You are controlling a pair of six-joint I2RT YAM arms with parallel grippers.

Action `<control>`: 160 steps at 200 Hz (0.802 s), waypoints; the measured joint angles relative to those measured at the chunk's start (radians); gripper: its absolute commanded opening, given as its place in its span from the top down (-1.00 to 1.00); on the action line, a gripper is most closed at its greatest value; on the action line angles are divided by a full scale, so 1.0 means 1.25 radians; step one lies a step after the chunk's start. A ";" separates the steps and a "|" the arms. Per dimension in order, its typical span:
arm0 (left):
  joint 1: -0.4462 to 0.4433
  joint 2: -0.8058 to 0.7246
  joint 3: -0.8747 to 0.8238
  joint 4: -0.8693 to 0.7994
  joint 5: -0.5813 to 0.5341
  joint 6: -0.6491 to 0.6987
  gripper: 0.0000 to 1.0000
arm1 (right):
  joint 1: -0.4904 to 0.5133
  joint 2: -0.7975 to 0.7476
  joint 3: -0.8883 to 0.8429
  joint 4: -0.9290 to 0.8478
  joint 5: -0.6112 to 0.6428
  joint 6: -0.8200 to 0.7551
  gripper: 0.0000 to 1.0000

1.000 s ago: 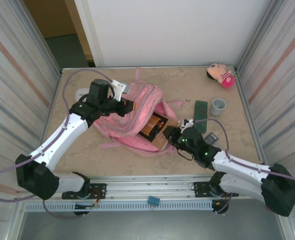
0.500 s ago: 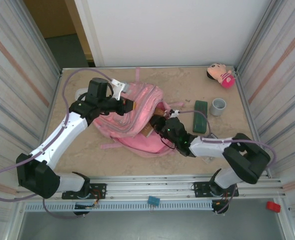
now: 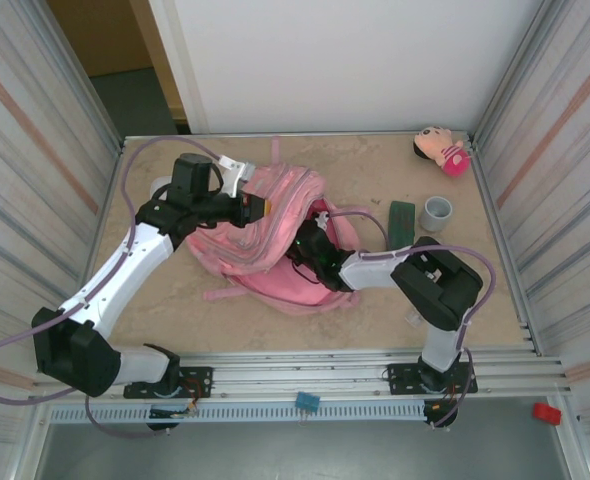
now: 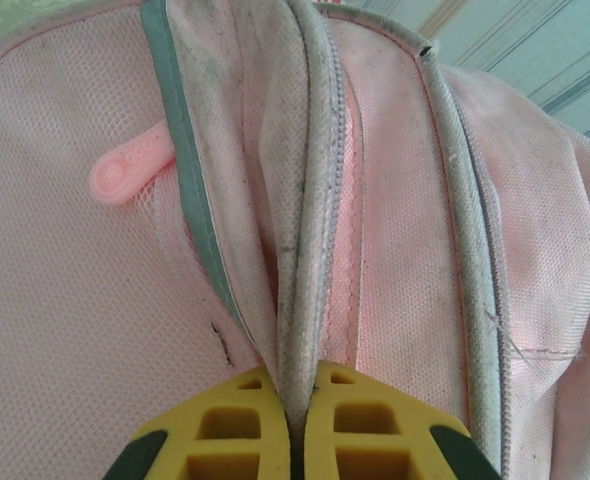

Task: Pack the student bag

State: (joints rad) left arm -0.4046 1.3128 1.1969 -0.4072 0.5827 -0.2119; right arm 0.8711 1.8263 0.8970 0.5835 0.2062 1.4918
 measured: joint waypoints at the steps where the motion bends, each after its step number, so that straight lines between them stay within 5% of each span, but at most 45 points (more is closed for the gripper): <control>1: 0.000 0.000 0.000 0.000 0.000 0.000 1.00 | 0.000 0.001 0.001 -0.002 0.000 -0.001 0.25; 24: 0.005 0.000 0.000 0.000 -0.001 -0.002 1.00 | -0.001 0.005 0.005 -0.040 -0.006 0.010 -0.12; 79: 0.010 0.000 0.000 0.000 -0.003 0.004 1.00 | -0.006 -0.087 -0.084 -0.089 -0.032 0.009 -0.34; 125: 0.011 -0.006 -0.004 -0.001 -0.014 0.025 1.00 | -0.059 -0.306 -0.215 -0.155 -0.081 -0.030 -0.32; 160: 0.002 -0.016 -0.032 -0.006 -0.035 0.094 1.00 | -0.091 -0.548 -0.243 -0.314 -0.085 -0.138 -0.49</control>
State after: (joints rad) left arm -0.4015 1.2930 1.1572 -0.4152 0.5385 -0.0944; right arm 0.7578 1.1412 0.5934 0.1909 0.1005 1.3197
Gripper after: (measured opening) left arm 0.070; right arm 0.715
